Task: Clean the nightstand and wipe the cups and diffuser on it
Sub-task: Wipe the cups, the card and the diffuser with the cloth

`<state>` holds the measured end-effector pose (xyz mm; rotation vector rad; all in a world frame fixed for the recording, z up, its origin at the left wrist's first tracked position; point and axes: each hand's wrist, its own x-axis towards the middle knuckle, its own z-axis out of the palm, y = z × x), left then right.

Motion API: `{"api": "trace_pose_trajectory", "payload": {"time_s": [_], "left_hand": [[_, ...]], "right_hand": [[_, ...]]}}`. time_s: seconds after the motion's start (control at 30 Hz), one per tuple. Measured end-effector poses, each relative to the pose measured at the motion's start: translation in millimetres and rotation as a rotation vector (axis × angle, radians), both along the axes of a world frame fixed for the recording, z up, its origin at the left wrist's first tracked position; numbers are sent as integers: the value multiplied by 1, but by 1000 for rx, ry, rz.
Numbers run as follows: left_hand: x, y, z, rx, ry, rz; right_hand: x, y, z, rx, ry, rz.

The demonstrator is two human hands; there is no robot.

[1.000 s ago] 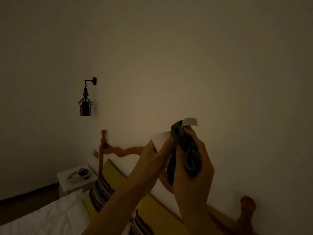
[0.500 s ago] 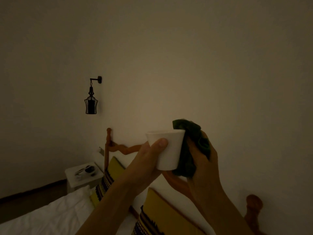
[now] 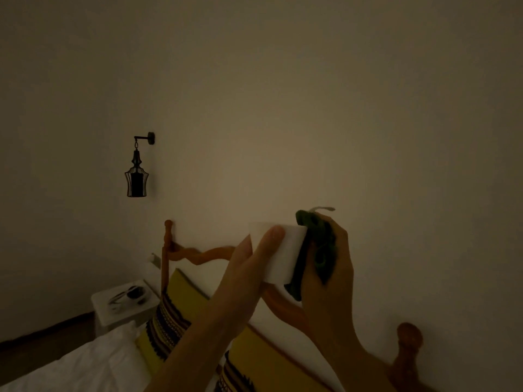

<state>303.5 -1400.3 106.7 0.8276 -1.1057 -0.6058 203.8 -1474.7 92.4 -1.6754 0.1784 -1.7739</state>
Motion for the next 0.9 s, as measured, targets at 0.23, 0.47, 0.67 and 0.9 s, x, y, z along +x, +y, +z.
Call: {"api": "trace_pose_trajectory", "payload": {"time_s": [0.23,0.47,0.67,0.9], "left_hand": [[-6,-13,-13,15,64,163],[-5,-17,-25,16,116,253],[4,-18,-28,4,282,126],[16,-22,-30,-4,240,69]], "right_hand": [[-1,-6,-6,-318,137,-321],[6,-11,6,40,94,-99],[2,-24,20,864,25,871],[21,-23,-10,265,132,234]]}}
